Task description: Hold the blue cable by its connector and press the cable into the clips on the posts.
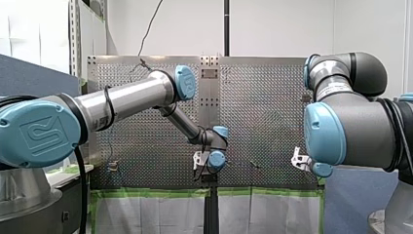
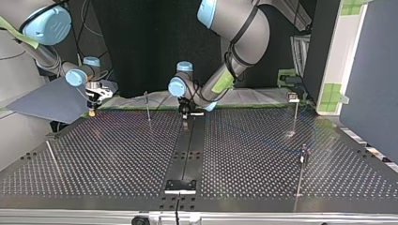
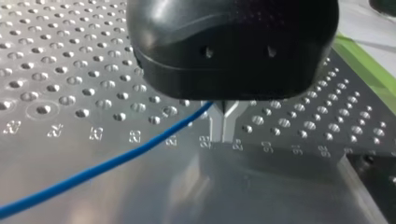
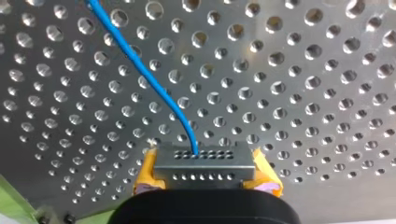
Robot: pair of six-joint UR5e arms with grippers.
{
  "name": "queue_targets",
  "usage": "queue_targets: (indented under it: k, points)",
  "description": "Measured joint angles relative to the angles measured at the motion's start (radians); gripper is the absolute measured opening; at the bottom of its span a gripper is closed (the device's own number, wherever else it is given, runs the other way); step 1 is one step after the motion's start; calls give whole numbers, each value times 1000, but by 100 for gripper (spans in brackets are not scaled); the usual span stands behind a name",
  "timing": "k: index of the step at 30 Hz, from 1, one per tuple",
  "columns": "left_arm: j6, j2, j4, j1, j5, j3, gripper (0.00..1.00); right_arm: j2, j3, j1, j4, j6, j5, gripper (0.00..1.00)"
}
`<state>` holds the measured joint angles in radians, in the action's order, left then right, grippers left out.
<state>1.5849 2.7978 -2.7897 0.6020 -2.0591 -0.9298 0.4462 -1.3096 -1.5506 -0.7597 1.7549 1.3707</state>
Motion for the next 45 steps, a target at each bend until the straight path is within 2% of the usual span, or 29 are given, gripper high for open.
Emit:
queue_targets:
  k: [1, 2, 3, 4, 5, 6, 10, 17, 20, 26, 36, 41, 45]
  points:
    - [-1, 0, -2, 1, 5, 0, 9, 0, 0, 0, 0, -1, 0, 0]
    - [-3, -1, -3, 2, 10, 0, 29, 0, 0, -1, 0, -1, 0, 0]
    - [-9, -1, -5, 3, 19, 0, 65, 0, 0, -1, 0, -1, 0, 0]
    - [-15, -1, -6, 5, 26, 0, 65, 0, 0, -1, 0, -2, -1, 0]
    - [-21, -1, -7, 7, 34, 0, 77, 0, 0, -2, 0, -2, -1, 0]
    - [-31, -1, -8, 10, 44, 0, 100, 0, 0, -2, 0, -2, -1, 0]
    - [-55, -1, -25, 21, 74, -9, 100, 0, 0, -4, 0, -3, -1, 0]
    - [-58, -10, -79, 47, 126, -38, 100, 0, 0, -8, 1, -4, -1, 0]
    - [-52, -27, -98, 65, 152, -61, 100, 0, 0, -10, 5, -5, -1, 0]
    - [-35, -75, -89, 116, 201, -108, 100, 0, 0, -15, 17, -9, -1, 0]
    - [-27, -93, -92, 190, 207, -160, 100, 0, 0, -23, 33, -15, -1, 0]
    - [-19, -94, -78, 217, 200, -161, 100, 0, 0, -27, 40, -15, -1, 0]
    - [9, -93, -46, 238, 193, -150, 100, 1, 0, -29, 42, -15, -2, 0]
